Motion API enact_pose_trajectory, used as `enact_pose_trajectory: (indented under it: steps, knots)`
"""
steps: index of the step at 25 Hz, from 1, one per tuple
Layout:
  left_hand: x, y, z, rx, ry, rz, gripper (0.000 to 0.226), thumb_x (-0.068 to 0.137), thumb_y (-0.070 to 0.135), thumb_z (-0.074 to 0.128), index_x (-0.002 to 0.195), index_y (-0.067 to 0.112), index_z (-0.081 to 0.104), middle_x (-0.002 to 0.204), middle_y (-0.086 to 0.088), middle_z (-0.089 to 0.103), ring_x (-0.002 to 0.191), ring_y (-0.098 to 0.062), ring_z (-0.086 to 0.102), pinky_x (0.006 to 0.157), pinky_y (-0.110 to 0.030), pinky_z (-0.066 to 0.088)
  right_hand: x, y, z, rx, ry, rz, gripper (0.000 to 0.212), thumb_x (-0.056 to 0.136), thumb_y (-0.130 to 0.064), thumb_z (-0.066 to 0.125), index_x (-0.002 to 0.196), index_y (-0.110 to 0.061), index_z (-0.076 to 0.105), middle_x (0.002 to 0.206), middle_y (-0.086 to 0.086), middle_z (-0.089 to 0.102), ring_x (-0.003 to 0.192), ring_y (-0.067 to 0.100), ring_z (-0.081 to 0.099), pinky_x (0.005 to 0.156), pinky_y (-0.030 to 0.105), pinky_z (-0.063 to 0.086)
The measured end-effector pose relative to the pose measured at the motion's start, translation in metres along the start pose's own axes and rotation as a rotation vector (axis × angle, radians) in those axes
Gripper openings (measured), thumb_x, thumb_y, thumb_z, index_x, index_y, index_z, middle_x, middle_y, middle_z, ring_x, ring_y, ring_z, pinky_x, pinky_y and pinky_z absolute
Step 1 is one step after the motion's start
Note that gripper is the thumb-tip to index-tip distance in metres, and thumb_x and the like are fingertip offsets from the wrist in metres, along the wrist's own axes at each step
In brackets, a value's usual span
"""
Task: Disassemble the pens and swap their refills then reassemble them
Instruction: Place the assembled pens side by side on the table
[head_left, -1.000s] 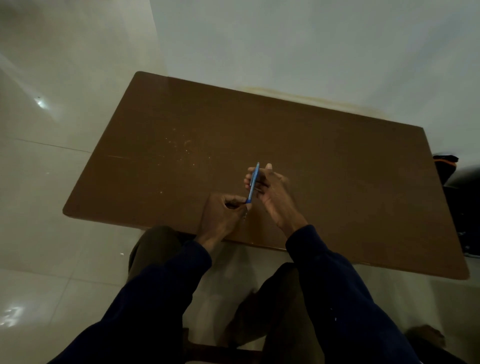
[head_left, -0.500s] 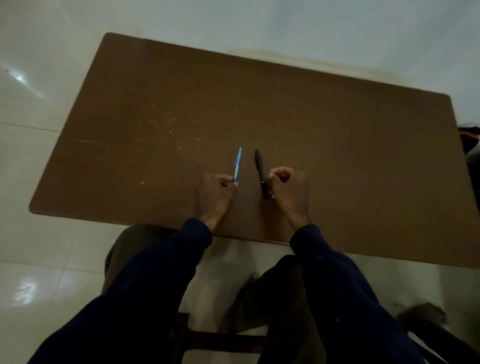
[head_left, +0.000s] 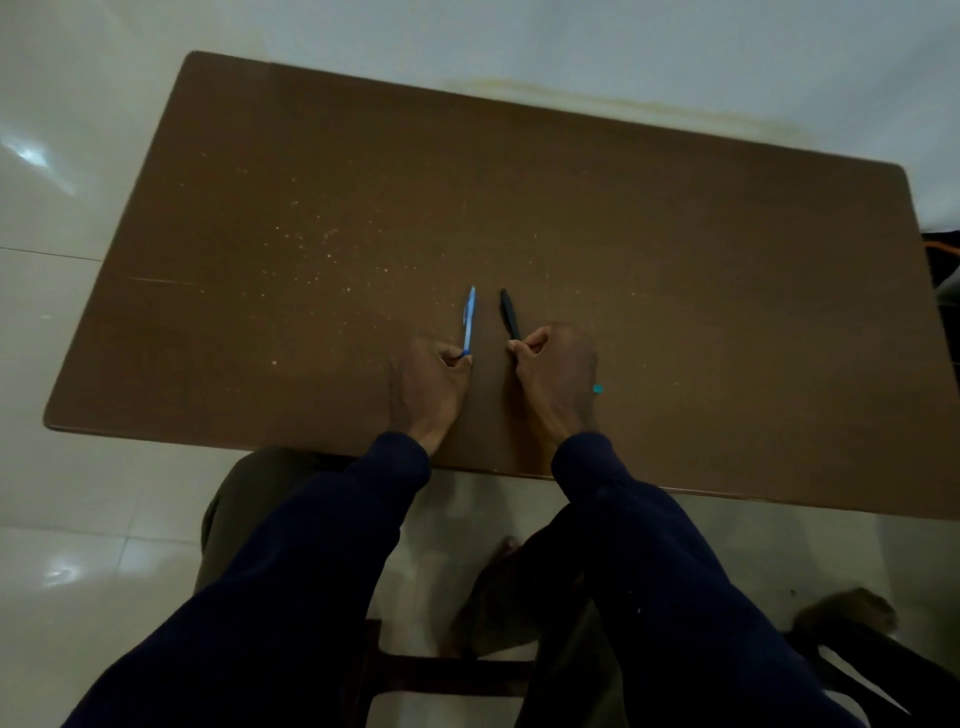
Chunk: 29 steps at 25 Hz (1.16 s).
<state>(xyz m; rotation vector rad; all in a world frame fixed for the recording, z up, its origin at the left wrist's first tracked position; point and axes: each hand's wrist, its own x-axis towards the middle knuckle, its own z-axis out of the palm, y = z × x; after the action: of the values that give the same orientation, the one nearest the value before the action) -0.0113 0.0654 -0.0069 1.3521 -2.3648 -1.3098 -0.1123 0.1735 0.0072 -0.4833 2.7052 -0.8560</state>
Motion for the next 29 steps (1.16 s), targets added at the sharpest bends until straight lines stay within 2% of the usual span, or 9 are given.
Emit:
enact_pose_trajectory:
  steps: [3, 6, 10, 13, 15, 18, 25, 29]
  knots:
    - [0.001, -0.002, 0.0, -0.012, -0.003, 0.003, 0.023, 0.092, 0.029, 0.073, 0.111, 0.017, 0.076, 0.104, -0.001, 0.076, 0.064, 0.009, 0.052, 0.051, -0.005, 0.036, -0.002, -0.001, 0.003, 0.013, 0.035, 0.012, 0.017, 0.095, -0.027, 0.072, 0.082, -0.017, 0.07, 0.074, -0.004, 0.063, 0.062, 0.002, 0.054, 0.058, 0.015, 0.04]
    - [0.001, -0.003, 0.0, -0.022, 0.01, 0.03, 0.022, 0.091, 0.028, 0.074, 0.11, 0.016, 0.076, 0.101, -0.003, 0.077, 0.064, 0.008, 0.052, 0.053, -0.006, 0.037, -0.002, -0.003, 0.004, 0.019, 0.065, 0.011, 0.02, 0.096, -0.027, 0.071, 0.08, -0.015, 0.07, 0.072, -0.002, 0.063, 0.06, 0.004, 0.053, 0.055, 0.013, 0.034]
    - [0.001, -0.003, 0.0, -0.048, 0.022, 0.057, 0.021, 0.091, 0.027, 0.075, 0.107, 0.014, 0.077, 0.098, -0.004, 0.077, 0.063, 0.009, 0.053, 0.048, -0.004, 0.042, -0.002, -0.005, 0.005, 0.021, 0.042, 0.03, 0.022, 0.098, -0.029, 0.067, 0.083, -0.012, 0.07, 0.077, 0.002, 0.067, 0.069, 0.012, 0.06, 0.063, 0.024, 0.045]
    - [0.001, -0.003, 0.0, -0.049, 0.024, 0.064, 0.021, 0.091, 0.026, 0.074, 0.107, 0.013, 0.077, 0.099, -0.006, 0.077, 0.063, 0.009, 0.052, 0.049, -0.004, 0.04, -0.003, -0.006, 0.006, 0.002, 0.041, 0.018, 0.026, 0.099, -0.028, 0.066, 0.081, -0.01, 0.071, 0.076, 0.005, 0.068, 0.068, 0.015, 0.062, 0.064, 0.03, 0.049]
    - [0.0, -0.003, 0.0, -0.048, 0.021, 0.066, 0.021, 0.092, 0.026, 0.073, 0.107, 0.012, 0.077, 0.1, -0.006, 0.077, 0.063, 0.009, 0.052, 0.05, -0.004, 0.04, -0.005, -0.005, 0.007, 0.012, 0.035, 0.014, 0.026, 0.099, -0.028, 0.066, 0.081, -0.009, 0.071, 0.076, 0.006, 0.068, 0.071, 0.017, 0.064, 0.07, 0.035, 0.055]
    - [0.0, -0.002, -0.001, -0.056, 0.019, 0.061, 0.021, 0.092, 0.024, 0.073, 0.109, 0.011, 0.076, 0.102, -0.007, 0.077, 0.064, 0.009, 0.051, 0.049, -0.002, 0.041, -0.009, -0.004, 0.008, 0.027, 0.014, 0.028, 0.026, 0.099, -0.03, 0.065, 0.085, -0.008, 0.07, 0.082, 0.007, 0.068, 0.078, 0.02, 0.065, 0.077, 0.04, 0.056]
    - [-0.005, -0.003, -0.004, -0.06, 0.04, 0.046, 0.018, 0.092, 0.027, 0.073, 0.104, 0.015, 0.077, 0.096, -0.001, 0.076, 0.063, 0.01, 0.053, 0.049, -0.005, 0.039, -0.013, -0.008, 0.009, 0.013, 0.014, 0.041, 0.027, 0.1, -0.033, 0.063, 0.088, -0.009, 0.068, 0.085, 0.007, 0.067, 0.082, 0.021, 0.064, 0.081, 0.043, 0.056]
    - [-0.008, -0.002, -0.005, -0.07, 0.023, 0.049, 0.019, 0.093, 0.028, 0.072, 0.104, 0.013, 0.076, 0.095, -0.003, 0.076, 0.065, 0.007, 0.054, 0.056, -0.01, 0.04, -0.015, -0.007, 0.007, 0.027, 0.028, 0.027, 0.028, 0.1, -0.034, 0.063, 0.087, -0.01, 0.066, 0.084, 0.007, 0.065, 0.08, 0.02, 0.062, 0.079, 0.042, 0.055]
